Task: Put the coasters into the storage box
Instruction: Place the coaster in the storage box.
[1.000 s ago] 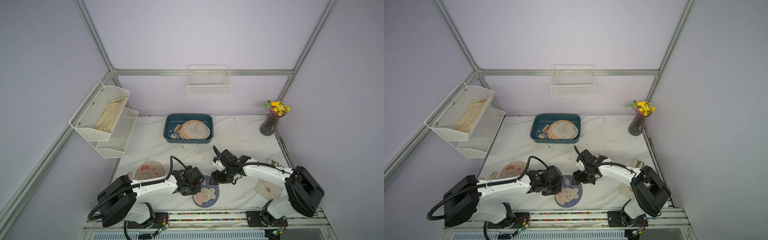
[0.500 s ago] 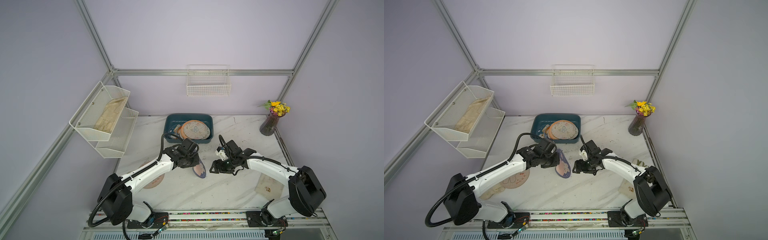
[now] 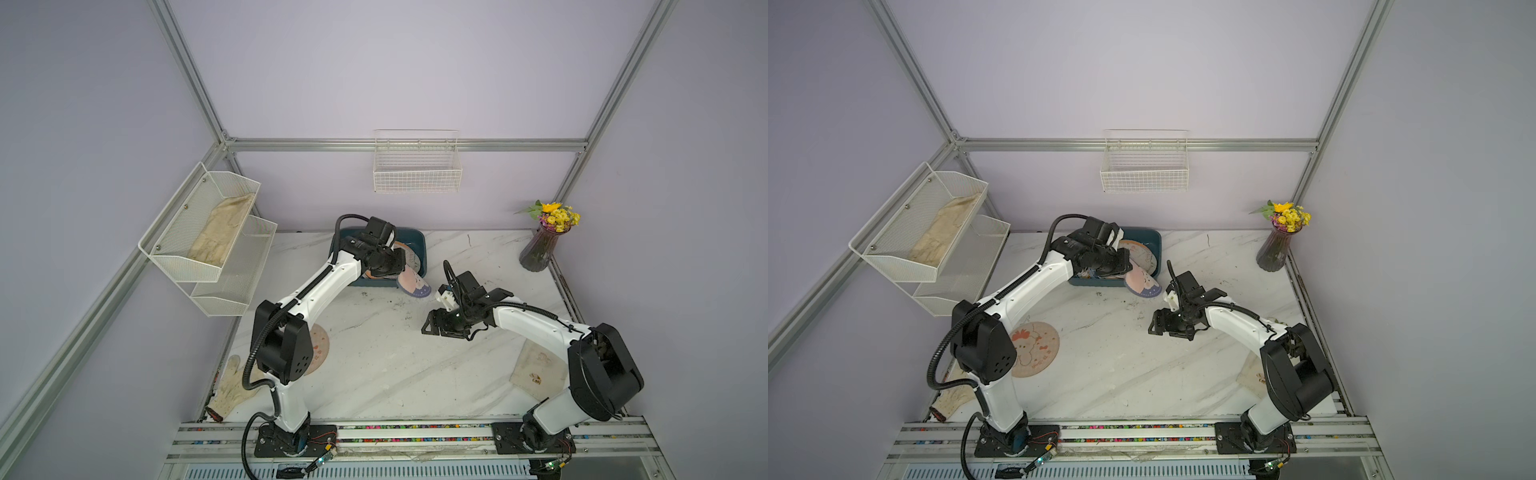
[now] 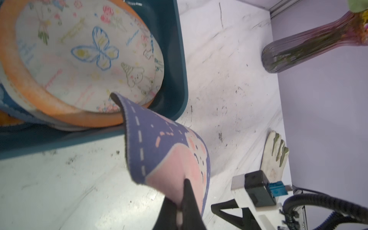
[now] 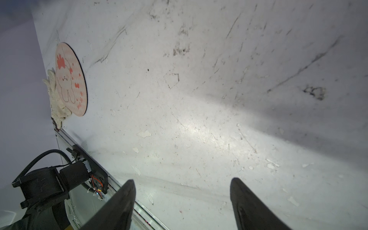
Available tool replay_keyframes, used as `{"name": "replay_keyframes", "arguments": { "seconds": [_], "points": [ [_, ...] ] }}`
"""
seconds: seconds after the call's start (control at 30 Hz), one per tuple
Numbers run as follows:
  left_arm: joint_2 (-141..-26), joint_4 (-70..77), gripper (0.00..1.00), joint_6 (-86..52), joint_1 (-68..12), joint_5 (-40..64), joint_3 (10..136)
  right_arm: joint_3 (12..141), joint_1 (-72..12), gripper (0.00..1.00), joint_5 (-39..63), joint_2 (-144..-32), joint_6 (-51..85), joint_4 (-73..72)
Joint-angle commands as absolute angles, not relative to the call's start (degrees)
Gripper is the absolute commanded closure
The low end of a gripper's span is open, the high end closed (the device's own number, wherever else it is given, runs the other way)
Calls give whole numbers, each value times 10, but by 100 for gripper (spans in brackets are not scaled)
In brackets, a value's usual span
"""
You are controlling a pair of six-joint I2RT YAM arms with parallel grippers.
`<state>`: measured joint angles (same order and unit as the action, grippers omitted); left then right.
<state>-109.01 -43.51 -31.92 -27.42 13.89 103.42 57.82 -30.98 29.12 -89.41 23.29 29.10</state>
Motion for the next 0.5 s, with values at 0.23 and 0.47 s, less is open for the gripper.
{"name": "replay_keyframes", "arguments": {
  "seconds": [0.23,0.47],
  "points": [
    [-1261,-425,100,-287,-223,243,1312,625,-274,24,302,-942,211,289],
    [-1283,-419,100,-269,-169,229,1259,650,-266,24,308,-969,208,290]
  ]
}}
